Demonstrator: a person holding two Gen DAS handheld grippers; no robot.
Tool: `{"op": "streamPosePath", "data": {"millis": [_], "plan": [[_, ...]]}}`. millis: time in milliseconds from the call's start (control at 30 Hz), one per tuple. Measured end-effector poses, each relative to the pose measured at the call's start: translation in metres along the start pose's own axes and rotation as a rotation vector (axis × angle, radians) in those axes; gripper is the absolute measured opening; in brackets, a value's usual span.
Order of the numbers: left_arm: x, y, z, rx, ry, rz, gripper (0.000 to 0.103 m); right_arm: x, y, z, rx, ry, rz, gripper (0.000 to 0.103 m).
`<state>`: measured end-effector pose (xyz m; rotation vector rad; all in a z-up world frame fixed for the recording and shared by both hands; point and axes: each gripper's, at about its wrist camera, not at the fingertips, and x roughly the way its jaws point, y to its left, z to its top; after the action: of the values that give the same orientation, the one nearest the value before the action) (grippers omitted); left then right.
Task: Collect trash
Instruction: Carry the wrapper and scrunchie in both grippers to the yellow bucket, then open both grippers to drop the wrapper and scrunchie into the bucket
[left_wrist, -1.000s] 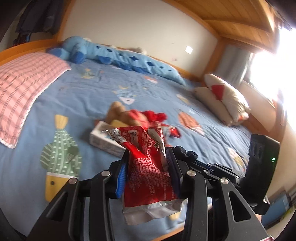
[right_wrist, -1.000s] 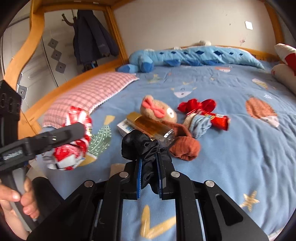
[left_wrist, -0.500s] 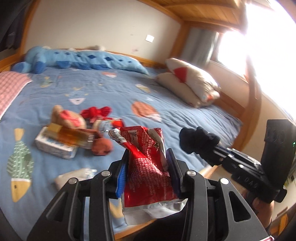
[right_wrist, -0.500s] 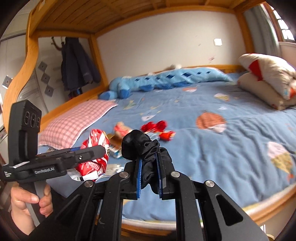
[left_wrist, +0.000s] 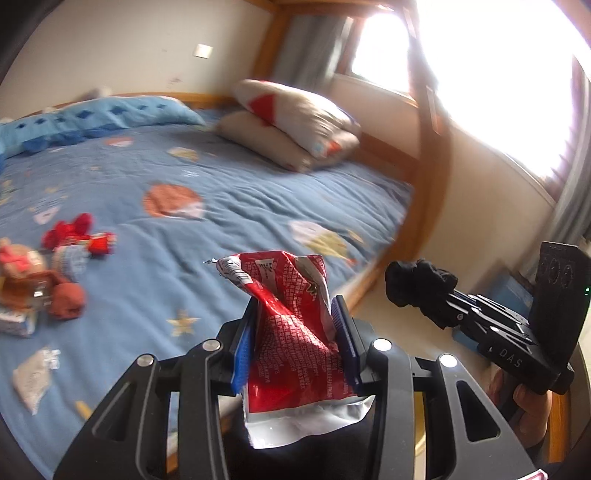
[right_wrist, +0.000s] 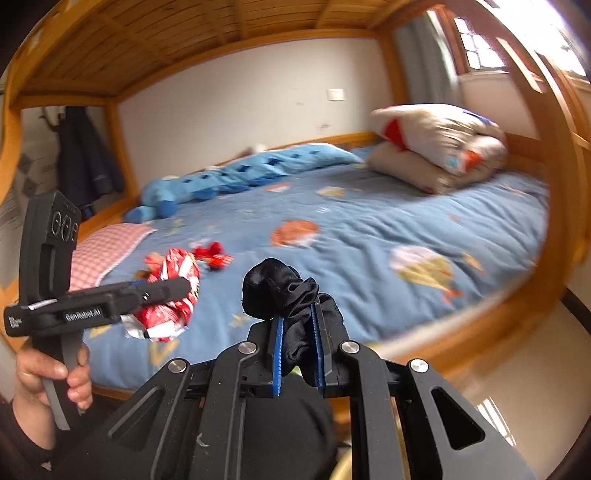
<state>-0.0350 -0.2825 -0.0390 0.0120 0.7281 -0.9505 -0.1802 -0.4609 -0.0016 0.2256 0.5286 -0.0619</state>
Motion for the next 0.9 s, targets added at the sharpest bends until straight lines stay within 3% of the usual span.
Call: {"op": "streamPosePath", "data": {"millis": [400,667,700,733,767,900], "plan": [[0.074,-0.097,-0.037,0.154,0.210,-0.192,0.040,-0.060,-0.088,-0.086,0.209,0.143,-0.262,0.013],[0.130,-0.148,-0.074,0.220,0.371,-0.299,0.042,-0.077,-0.120,-0.126,0.321,0.195,-0.332,0.013],[0.139,-0.152,-0.078,0.219,0.390,-0.308,0.054,-0.078,-0.123,-0.128,0.330,0.198,-0.338,0.013],[0.145,-0.155,-0.082,0.222,0.409,-0.313,0.080,-0.078,-0.126,-0.131,0.341,0.202,-0.346,0.013],[0.151,-0.157,-0.085,0.224,0.423,-0.302,0.086,-0.078,-0.129,-0.134,0.352,0.208,-0.350,0.013],[0.165,-0.161,-0.099,0.282,0.451,-0.242,0.085,-0.077,-0.136,-0.142,0.369,0.229,-0.359,0.013]]}}
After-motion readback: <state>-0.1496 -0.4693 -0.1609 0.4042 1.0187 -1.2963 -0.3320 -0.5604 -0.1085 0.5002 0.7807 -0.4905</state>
